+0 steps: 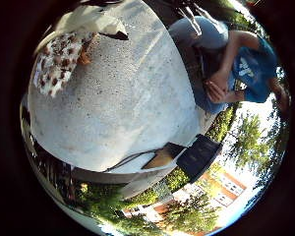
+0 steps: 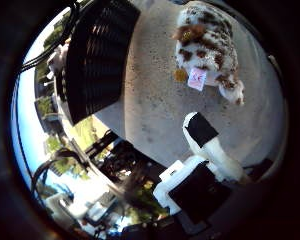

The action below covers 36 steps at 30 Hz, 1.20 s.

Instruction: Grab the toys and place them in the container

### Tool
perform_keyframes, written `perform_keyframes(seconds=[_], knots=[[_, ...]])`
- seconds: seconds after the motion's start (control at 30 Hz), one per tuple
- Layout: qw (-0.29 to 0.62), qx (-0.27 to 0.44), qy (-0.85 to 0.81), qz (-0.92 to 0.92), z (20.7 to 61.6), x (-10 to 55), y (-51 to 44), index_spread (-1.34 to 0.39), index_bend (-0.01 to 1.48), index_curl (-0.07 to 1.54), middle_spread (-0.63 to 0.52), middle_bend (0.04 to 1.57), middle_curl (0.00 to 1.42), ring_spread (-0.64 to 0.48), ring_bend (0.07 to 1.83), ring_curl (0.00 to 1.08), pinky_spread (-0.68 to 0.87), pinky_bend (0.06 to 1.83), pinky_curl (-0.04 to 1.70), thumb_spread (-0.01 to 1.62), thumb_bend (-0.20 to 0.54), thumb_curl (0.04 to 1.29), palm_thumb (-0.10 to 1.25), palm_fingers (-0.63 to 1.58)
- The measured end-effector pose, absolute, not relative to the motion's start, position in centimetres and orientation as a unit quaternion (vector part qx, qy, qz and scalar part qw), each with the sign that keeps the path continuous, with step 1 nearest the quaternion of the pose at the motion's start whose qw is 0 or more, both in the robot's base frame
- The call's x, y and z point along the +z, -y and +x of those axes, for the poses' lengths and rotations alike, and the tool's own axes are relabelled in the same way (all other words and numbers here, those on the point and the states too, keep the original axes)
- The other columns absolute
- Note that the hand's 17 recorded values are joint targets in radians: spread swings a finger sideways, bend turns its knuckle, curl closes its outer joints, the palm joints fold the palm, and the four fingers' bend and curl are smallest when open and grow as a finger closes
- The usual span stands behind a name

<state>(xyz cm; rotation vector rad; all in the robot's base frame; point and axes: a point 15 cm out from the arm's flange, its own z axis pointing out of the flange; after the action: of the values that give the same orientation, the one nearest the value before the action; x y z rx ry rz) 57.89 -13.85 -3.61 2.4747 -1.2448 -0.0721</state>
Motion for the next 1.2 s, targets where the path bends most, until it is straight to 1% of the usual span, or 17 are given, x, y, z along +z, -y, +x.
perform_keyframes(seconds=[0.13,0.3,0.43,0.53,0.6,0.67,0.7,0.77,0.83,0.9,1.0,1.03,1.13,1.2], knots=[[0.189,-0.021,0.431,0.882,58.0,-5.0,13.3,-0.33,0.17,0.29,0.03,0.16,0.31,0.28,0.45,0.3,0.48,0.8,0.25,1.09,-0.03,0.38,0.67,0.11],[0.227,0.008,0.416,0.88,58.4,-5.4,14.2,-0.27,0.19,0.3,0.02,0.17,0.31,0.29,0.46,0.3,0.5,0.81,0.24,1.09,-0.031,0.37,0.67,0.18],[0.232,0.013,0.422,0.876,58.3,-5.7,14.8,-0.22,0.2,0.31,-0.01,0.19,0.31,0.29,0.54,0.31,0.51,0.83,0.22,1.08,-0.032,0.37,0.66,0.39],[0.233,0.011,0.421,0.877,58.2,-5.9,14.7,-0.21,0.19,0.31,-0.03,0.21,0.32,0.27,0.63,0.33,0.51,0.92,0.22,1.08,-0.03,0.37,0.66,0.62],[0.233,0.009,0.42,0.877,58.1,-6.4,14.7,-0.24,0.18,0.31,-0.06,0.32,0.36,0.21,0.74,0.37,0.47,0.94,0.22,1.08,-0.025,0.37,0.68,0.85],[0.232,0.006,0.42,0.877,57.8,-7.0,14.7,-0.29,0.15,0.31,-0.08,0.48,0.43,0.18,0.87,0.43,0.44,0.94,0.24,1.08,-0.024,0.37,0.69,1.0],[0.232,0.004,0.421,0.877,57.6,-7.3,14.8,-0.3,0.14,0.31,-0.09,0.52,0.45,0.17,0.92,0.44,0.43,0.93,0.24,1.08,-0.021,0.37,0.7,1.01],[0.233,0.001,0.428,0.873,57.3,-7.8,15.1,-0.35,0.13,0.31,-0.1,0.69,0.54,0.13,1.08,0.52,0.42,0.91,0.24,1.07,-0.013,0.38,0.74,1.02],[0.229,0.0,0.434,0.871,57.1,-8.4,15.3,-0.4,0.13,0.3,-0.12,0.8,0.6,0.1,1.17,0.57,0.41,0.93,0.26,1.07,-0.013,0.39,0.77,0.98],[0.217,-0.001,0.444,0.869,57.1,-8.8,15.4,-0.46,0.15,0.28,-0.14,0.92,0.67,0.05,1.26,0.62,0.39,1.03,0.29,1.06,-0.014,0.4,0.8,0.97],[0.183,-0.01,0.477,0.86,57.1,-9.5,15.3,-0.57,0.23,0.29,-0.17,1.04,0.75,-0.01,1.29,0.67,0.35,1.24,0.36,1.05,-0.025,0.42,0.82,1.03],[0.168,-0.014,0.492,0.854,57.1,-9.7,15.3,-0.59,0.24,0.29,-0.17,1.05,0.76,-0.02,1.29,0.67,0.34,1.28,0.38,1.05,-0.026,0.42,0.82,1.04],[0.12,-0.025,0.525,0.842,57.4,-9.6,15.9,-0.69,0.36,0.33,-0.18,1.12,0.83,-0.06,1.3,0.71,0.28,1.43,0.46,1.03,-0.02,0.45,0.84,1.07],[0.094,-0.028,0.535,0.839,58.0,-8.7,15.5,-0.75,0.42,0.36,-0.18,1.16,0.86,-0.08,1.3,0.74,0.25,1.5,0.5,1.03,-0.011,0.47,0.88,1.06]])
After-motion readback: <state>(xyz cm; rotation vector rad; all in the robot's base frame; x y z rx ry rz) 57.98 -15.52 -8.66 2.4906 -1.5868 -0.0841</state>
